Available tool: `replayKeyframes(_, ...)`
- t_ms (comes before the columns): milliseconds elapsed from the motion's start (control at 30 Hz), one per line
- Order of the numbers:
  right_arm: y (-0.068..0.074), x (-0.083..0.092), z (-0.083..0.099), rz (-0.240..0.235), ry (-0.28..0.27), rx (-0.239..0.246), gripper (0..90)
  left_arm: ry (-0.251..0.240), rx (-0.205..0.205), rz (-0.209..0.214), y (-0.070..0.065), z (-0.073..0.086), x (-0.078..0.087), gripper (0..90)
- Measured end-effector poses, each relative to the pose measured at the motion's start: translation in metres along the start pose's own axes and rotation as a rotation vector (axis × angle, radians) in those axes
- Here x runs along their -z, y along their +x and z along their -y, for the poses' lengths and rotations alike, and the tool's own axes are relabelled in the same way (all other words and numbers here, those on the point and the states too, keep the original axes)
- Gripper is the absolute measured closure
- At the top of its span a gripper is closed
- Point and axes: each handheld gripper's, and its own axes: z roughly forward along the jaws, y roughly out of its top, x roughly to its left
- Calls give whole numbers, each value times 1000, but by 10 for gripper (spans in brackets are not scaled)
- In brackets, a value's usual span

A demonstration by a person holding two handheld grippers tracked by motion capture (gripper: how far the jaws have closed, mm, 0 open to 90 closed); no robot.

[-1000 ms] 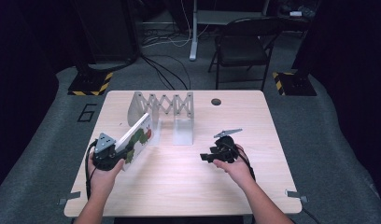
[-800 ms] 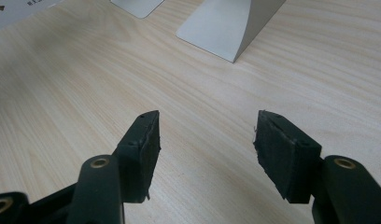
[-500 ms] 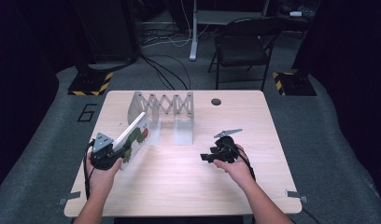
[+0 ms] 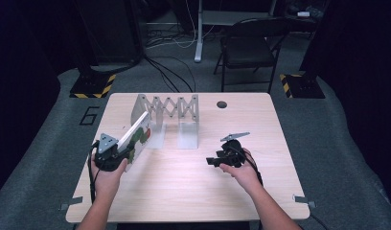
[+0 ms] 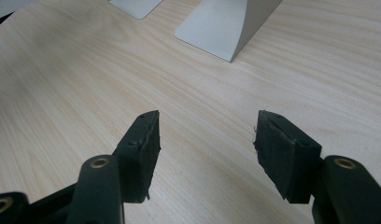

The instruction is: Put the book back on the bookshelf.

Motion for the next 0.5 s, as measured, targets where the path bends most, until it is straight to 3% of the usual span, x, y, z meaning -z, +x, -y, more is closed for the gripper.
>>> replayKeyframes(500,0,0,1,-3,1,-4,402,7,8,-47,-1,-12,-22,754)
